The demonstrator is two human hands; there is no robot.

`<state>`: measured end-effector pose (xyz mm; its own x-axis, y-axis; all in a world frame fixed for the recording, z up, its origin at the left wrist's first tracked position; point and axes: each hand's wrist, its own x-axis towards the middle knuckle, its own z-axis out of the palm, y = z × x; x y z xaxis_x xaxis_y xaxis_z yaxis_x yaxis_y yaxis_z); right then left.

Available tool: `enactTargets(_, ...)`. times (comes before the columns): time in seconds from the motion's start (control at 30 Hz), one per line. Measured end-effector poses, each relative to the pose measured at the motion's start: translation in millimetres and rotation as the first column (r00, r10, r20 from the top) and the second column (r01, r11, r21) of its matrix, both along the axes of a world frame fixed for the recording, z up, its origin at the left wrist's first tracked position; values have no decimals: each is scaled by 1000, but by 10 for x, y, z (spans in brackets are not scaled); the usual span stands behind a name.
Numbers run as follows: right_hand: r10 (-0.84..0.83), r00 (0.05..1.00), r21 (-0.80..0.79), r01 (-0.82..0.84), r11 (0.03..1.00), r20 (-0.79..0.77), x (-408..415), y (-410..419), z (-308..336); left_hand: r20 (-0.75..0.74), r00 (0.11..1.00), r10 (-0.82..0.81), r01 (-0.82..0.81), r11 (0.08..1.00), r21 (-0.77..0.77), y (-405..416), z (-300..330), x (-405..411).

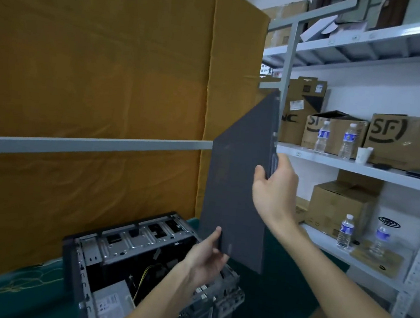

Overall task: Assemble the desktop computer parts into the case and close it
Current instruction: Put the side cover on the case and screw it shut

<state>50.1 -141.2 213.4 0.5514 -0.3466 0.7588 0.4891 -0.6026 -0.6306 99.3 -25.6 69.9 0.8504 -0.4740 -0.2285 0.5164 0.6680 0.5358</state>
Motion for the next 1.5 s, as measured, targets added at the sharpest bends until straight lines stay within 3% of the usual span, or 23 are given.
enactTargets(0.13, 55, 996, 305, -30, 952, -72, 8, -221, -19, 94, 980, 174, -178, 983, 37, 292, 81, -26)
enactTargets(0.27, 215, 965, 600, -83, 796, -151, 133, -240, -370, 143, 918, 371, -383, 921, 72, 691, 79, -27)
enactTargets(0.43, 386, 881, 798, -16, 602, -273, 316, -333, -1005, 160, 885, 437, -464, 851, 244, 1262, -156, -125)
enactTargets(0.5, 427, 828, 808, 52, 586, -363, 413, -377, -1235, 181, 878, 443, -478, 821, 312, 1465, -276, -192)
enactTargets(0.57, 461, 747, 771, 107, 628, -479, 490, -397, -1436, 200, 866, 459, -500, 779, 379, 1624, -382, -227)
enactTargets(0.63, 414, 630, 632, 160, 758, -656, 537, -394, -1608, 235, 855, 462, -518, 743, 424, 1745, -454, -250)
enactTargets(0.7, 169, 490, 287, 176, 941, -855, 565, -403, -1727, 287, 841, 458, -541, 700, 466, 1867, -500, -263)
enactTargets(0.73, 53, 448, 132, 147, 980, -892, 573, -395, -1764, 309, 834, 458, -552, 683, 478, 1924, -514, -271)
enactTargets(0.83, -105, 432, -138, -46, 989, -896, 615, -264, -1839, 334, 827, 452, -562, 656, 503, 2065, -567, -307)
enactTargets(0.93, -198, 419, -319, -242, 916, -886, 716, -34, -1891, 364, 829, 424, -559, 632, 537, 2143, -610, -321)
enactTargets(1.0, -263, 429, -400, -270, 876, -865, 761, 120, -1900, 468, 810, 353, -586, 471, 659, 2236, -585, -285)
enactTargets(1.1, -376, 438, -515, -257, 818, -816, 788, 263, -1951, 555, 819, 145, -556, -39, 830, 2420, -537, -252)
enactTargets(1.17, -420, 440, -559, -255, 789, -794, 781, 317, -1983, 530, 847, 39, -497, -294, 816, 2470, -573, -300)
enactTargets(1.3, -459, 504, -626, -233, 744, -732, 723, 313, -2051, 491, 871, -14, -423, -530, 735, 2402, -726, -393)
enactTargets(1.5, -538, 536, -719, -207, 664, -651, 595, 224, -2096, 456, 878, -143, -428, -661, 616, 2232, -805, -323)
